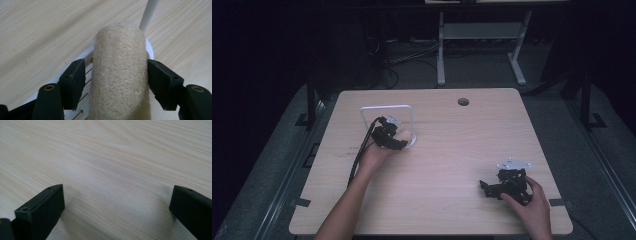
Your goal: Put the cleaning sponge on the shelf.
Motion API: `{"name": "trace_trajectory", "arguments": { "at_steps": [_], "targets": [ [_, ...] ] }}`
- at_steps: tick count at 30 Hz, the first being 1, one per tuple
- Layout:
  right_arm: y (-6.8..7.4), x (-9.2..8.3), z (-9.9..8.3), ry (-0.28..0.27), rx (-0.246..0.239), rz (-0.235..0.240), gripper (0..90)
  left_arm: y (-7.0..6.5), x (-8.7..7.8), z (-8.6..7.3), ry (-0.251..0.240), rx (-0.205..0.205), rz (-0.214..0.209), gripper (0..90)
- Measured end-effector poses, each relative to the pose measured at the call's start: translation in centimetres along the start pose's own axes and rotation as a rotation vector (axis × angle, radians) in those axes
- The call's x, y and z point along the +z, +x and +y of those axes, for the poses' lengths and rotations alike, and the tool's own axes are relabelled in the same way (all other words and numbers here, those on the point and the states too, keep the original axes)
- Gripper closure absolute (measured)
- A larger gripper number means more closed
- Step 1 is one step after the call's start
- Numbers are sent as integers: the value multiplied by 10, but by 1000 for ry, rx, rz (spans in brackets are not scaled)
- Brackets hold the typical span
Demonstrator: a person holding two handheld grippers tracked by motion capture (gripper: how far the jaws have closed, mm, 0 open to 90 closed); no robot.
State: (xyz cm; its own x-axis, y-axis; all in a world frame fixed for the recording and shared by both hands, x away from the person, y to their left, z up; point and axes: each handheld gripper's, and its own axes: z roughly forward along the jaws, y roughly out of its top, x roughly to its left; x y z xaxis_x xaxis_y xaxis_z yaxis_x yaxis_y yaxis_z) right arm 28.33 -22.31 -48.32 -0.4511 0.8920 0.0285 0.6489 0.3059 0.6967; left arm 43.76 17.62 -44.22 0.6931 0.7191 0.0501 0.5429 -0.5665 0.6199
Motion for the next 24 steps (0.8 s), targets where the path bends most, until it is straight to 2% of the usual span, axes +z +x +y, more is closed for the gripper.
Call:
{"name": "trace_trajectory", "arguments": {
  "at_steps": [4,8,10,13,16,19,20,24],
  "targets": [
    [0,0,0,0,0,0,0,-1,-9,0,-13,-19,-6,307],
    [0,0,0,0,1,0,0,-2,-21,0,-43,-18,-6,306],
    [0,0,0,0,0,0,0,-4,-28,-2,-61,-31,-9,308],
    [0,0,0,0,1,0,0,-6,-38,-5,-76,-22,-2,326],
    [0,0,0,0,0,0,0,-9,-49,-9,-108,-32,-13,371],
    [0,0,0,0,0,0,0,-13,-58,-13,-126,-26,-27,491],
    [0,0,0,0,0,0,0,-15,-62,-15,-134,-26,-38,491],
    [0,0,0,0,1,0,0,-19,-66,-21,-116,-11,-78,661]
  ]
}}
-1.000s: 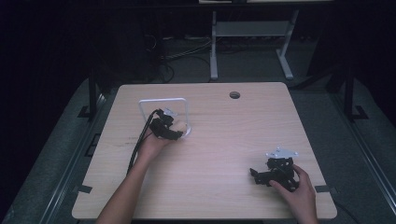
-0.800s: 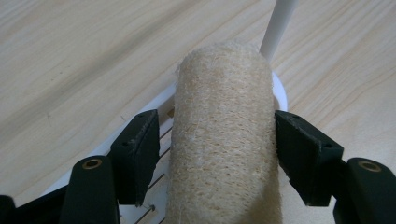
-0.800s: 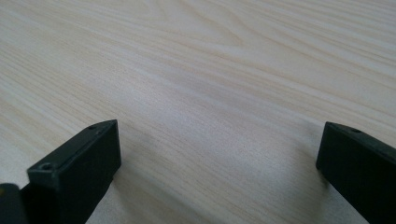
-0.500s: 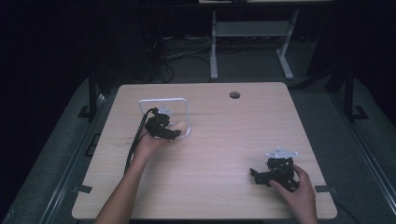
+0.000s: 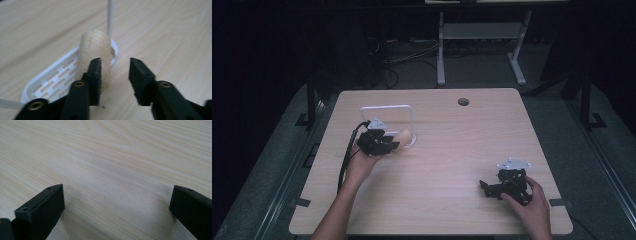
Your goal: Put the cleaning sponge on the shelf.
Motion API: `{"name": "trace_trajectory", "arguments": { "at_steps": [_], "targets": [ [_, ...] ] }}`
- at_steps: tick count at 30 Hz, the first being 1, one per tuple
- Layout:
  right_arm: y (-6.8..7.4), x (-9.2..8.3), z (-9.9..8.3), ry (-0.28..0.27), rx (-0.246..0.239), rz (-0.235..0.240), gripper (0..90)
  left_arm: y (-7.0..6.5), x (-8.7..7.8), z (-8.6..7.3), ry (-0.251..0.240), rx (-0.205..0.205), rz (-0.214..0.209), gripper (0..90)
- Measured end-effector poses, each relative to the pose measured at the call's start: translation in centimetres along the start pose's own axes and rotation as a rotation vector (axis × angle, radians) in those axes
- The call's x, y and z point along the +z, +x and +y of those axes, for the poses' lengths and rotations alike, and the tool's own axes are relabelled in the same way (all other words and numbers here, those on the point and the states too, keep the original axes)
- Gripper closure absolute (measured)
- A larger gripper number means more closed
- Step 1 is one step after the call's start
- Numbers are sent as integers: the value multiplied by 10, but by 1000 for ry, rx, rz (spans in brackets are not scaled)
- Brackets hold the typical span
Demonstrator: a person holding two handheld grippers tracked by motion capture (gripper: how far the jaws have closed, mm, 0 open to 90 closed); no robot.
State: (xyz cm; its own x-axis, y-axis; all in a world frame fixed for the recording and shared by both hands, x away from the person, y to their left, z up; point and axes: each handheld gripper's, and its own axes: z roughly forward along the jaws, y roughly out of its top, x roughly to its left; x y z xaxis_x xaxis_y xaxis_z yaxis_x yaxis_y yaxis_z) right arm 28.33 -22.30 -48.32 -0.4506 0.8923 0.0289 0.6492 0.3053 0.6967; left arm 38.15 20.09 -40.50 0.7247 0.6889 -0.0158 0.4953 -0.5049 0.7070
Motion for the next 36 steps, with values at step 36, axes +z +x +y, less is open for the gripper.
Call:
{"name": "trace_trajectory", "arguments": {
  "at_steps": [36],
  "targets": [
    [0,0,0,0,0,0,0,7,38,-29,62,-55,11,898]
  ]
}}
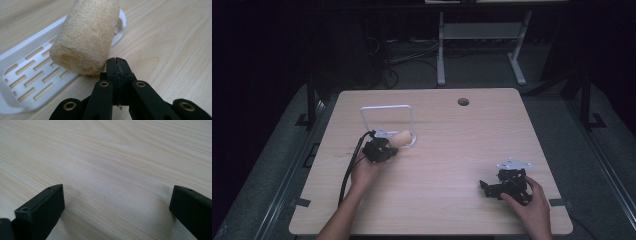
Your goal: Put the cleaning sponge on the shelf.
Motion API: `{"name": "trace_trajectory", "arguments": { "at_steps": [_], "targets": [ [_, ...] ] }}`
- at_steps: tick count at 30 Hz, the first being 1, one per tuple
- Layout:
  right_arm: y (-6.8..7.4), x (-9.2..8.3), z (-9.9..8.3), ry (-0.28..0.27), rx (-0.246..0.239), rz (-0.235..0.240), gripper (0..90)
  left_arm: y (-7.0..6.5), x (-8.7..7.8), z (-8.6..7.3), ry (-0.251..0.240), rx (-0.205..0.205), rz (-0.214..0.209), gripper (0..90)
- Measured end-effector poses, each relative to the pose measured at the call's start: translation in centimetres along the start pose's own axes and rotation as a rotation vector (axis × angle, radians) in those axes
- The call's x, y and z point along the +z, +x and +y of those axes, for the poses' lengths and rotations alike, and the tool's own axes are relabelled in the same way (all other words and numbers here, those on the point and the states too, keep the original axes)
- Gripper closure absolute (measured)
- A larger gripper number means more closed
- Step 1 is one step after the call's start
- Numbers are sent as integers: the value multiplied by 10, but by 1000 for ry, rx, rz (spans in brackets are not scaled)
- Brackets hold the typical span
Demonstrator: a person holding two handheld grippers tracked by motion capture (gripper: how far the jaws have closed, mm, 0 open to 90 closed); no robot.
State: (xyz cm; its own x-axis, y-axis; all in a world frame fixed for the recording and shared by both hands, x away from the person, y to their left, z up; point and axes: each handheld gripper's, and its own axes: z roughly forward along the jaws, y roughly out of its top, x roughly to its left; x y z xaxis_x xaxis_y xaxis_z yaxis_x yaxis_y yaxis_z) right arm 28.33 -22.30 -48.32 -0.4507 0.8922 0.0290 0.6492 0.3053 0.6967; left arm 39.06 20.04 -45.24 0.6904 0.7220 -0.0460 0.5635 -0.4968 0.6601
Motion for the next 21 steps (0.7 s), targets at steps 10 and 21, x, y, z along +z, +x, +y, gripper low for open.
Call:
{"name": "trace_trajectory", "arguments": {
  "at_steps": [10,21],
  "targets": [
    [0,0,0,0,0,0,0,10,-5,-2,-14,-26,23,898],
    [0,0,0,0,0,0,0,21,-8,-6,-22,-48,49,898]
  ]
}}
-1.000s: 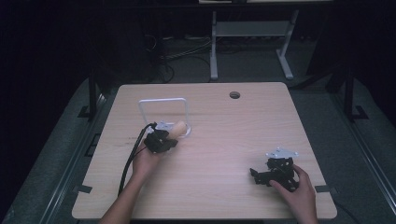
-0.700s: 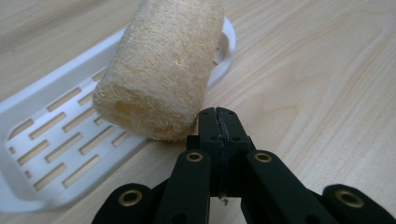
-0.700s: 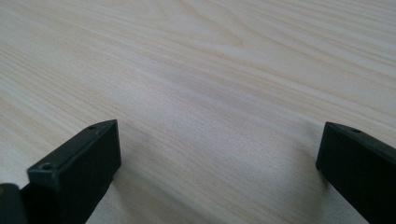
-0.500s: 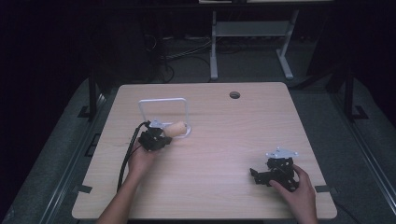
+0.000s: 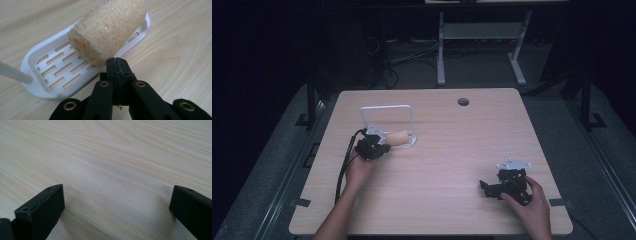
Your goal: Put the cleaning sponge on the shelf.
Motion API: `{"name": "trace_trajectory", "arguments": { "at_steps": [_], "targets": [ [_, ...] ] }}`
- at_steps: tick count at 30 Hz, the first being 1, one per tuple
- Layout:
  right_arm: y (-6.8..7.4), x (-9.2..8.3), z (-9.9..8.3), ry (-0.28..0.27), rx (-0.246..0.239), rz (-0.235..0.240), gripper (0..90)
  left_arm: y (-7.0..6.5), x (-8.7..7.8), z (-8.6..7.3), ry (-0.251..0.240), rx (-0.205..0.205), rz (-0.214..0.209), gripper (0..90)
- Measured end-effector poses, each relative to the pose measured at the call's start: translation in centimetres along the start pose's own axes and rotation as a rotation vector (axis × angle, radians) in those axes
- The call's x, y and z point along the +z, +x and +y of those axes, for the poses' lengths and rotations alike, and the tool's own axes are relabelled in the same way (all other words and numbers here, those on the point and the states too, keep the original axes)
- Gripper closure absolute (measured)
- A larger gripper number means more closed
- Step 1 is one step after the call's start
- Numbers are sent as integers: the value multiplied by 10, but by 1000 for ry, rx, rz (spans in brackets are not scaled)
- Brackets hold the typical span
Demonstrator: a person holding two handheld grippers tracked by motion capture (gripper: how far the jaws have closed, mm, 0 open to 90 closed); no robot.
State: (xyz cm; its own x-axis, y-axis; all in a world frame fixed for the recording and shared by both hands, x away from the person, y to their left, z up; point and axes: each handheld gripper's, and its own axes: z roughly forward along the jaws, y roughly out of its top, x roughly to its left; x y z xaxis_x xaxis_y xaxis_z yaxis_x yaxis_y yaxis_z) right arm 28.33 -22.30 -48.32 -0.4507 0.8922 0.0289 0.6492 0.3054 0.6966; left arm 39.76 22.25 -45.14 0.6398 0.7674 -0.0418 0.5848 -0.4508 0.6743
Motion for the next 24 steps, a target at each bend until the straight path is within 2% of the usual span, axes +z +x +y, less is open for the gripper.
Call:
{"name": "trace_trajectory", "arguments": {
  "at_steps": [12,19,24],
  "targets": [
    [0,0,0,0,0,0,0,9,-1,-3,-19,-32,30,898],
    [0,0,0,0,-1,0,0,11,0,-3,-22,-23,45,898],
    [0,0,0,0,0,0,0,10,-2,-4,-12,-20,37,895]
  ]
}}
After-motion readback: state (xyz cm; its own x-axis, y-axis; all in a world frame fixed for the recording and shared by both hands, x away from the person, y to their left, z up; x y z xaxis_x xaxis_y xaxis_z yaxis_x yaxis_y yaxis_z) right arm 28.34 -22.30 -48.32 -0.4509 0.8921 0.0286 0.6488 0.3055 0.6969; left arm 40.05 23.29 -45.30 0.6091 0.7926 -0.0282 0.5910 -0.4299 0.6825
